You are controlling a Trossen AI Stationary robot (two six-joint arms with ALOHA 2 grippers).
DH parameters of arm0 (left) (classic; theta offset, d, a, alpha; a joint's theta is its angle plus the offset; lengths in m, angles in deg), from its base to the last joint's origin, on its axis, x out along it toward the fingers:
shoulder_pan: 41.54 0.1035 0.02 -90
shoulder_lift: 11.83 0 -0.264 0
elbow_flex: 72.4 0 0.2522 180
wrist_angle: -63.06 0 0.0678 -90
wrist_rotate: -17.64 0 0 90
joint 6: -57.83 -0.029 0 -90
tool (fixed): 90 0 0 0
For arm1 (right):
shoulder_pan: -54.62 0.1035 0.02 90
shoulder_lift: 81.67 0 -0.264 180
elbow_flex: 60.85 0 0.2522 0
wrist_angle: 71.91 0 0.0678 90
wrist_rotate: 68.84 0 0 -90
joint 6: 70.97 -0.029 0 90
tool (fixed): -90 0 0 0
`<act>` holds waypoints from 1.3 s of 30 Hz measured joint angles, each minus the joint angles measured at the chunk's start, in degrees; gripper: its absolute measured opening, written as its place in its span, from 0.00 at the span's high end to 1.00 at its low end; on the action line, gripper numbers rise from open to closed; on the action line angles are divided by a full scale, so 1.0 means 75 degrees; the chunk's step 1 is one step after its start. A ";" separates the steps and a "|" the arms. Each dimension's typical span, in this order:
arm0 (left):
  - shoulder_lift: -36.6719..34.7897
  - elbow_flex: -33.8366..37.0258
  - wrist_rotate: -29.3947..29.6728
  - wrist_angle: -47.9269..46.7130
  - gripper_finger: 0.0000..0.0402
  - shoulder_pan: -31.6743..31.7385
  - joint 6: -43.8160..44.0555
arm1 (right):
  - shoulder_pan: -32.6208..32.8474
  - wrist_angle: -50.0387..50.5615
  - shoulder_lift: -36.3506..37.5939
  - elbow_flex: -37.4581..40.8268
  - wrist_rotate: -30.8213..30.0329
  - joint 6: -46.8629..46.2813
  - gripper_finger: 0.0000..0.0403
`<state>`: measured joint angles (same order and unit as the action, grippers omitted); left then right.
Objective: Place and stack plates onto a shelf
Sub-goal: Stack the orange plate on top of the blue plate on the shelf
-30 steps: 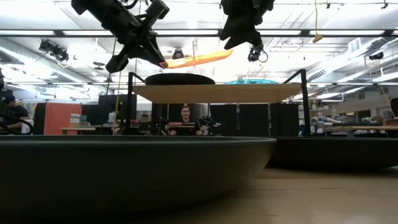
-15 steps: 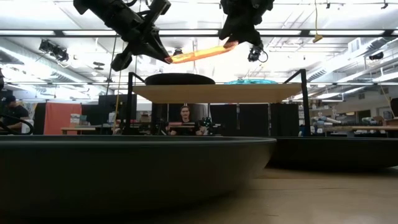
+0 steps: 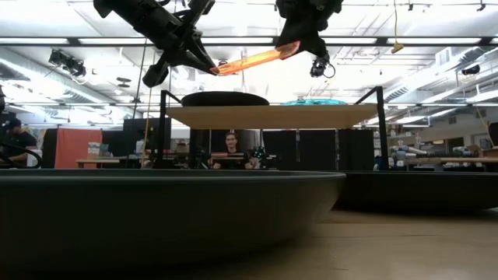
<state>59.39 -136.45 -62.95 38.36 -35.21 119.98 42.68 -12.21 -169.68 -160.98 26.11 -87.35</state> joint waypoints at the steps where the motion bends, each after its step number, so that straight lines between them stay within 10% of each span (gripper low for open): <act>1: 0.0000 0.0000 0.0000 -0.0003 0.98 0.0000 0.0000 | 0.0000 0.0000 0.0000 0.0000 0.0003 0.0000 0.73; 23: 0.0000 0.0000 -0.0006 -0.0006 0.97 -0.0009 0.0013 | -0.0009 0.0013 0.0000 0.0000 -0.0038 0.0125 0.97; 39: 0.0000 0.0000 -0.0061 0.0009 0.74 -0.0023 0.0003 | -0.0310 0.0168 0.0000 0.0000 0.0058 0.0315 0.98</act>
<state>59.39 -136.45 -63.41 38.43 -35.39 120.01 40.35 -10.95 -169.68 -160.98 26.55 -84.99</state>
